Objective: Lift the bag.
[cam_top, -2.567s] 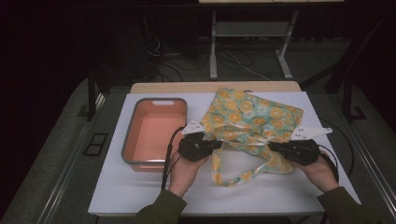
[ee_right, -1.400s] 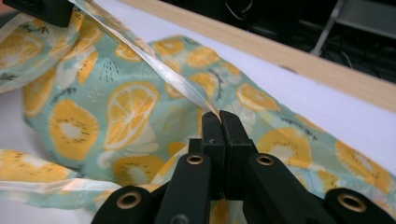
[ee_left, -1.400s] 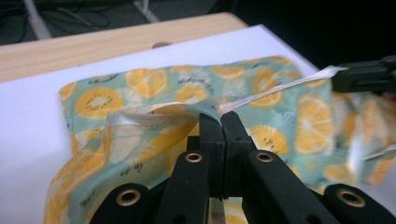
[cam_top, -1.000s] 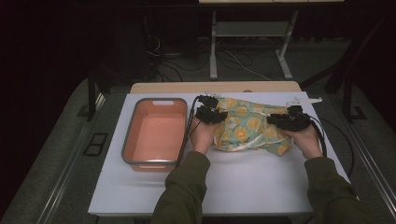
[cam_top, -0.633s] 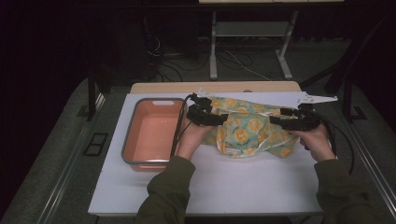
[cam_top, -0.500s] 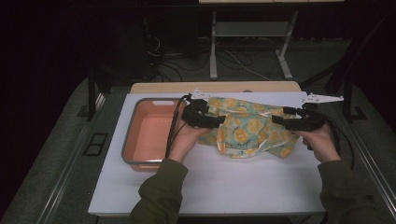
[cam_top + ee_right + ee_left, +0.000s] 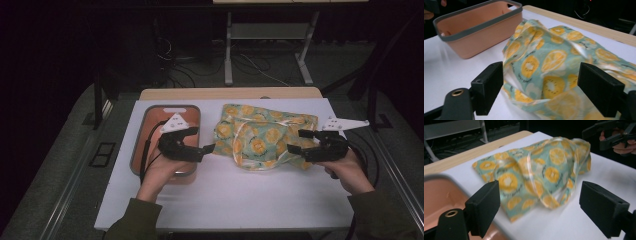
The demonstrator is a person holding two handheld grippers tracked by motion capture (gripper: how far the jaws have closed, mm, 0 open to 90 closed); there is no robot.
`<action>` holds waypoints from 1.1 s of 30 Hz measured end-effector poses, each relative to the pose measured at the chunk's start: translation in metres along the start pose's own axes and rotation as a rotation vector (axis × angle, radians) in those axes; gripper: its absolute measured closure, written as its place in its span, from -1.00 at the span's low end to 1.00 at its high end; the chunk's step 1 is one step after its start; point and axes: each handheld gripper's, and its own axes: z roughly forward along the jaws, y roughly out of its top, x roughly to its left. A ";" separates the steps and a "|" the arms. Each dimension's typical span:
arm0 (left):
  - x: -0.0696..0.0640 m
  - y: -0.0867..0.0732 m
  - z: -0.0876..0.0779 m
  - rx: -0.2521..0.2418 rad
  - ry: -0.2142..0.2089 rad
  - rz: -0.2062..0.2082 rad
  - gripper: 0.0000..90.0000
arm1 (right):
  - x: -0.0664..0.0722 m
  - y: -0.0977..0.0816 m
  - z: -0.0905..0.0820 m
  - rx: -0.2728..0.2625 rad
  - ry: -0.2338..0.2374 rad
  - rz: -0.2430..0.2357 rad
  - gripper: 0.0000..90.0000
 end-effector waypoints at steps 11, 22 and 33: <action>0.003 -0.037 -0.034 -0.023 -0.007 0.022 -0.82 | 0.017 -0.032 -0.002 0.013 -0.016 -0.023 -0.61; 0.002 -0.061 -0.046 -0.053 -0.016 0.032 -1.00 | 0.025 -0.059 -0.012 0.025 -0.014 -0.039 -0.68; 0.000 -0.073 -0.046 -0.049 -0.021 0.034 -1.00 | 0.022 -0.071 -0.015 0.043 -0.009 -0.033 -0.68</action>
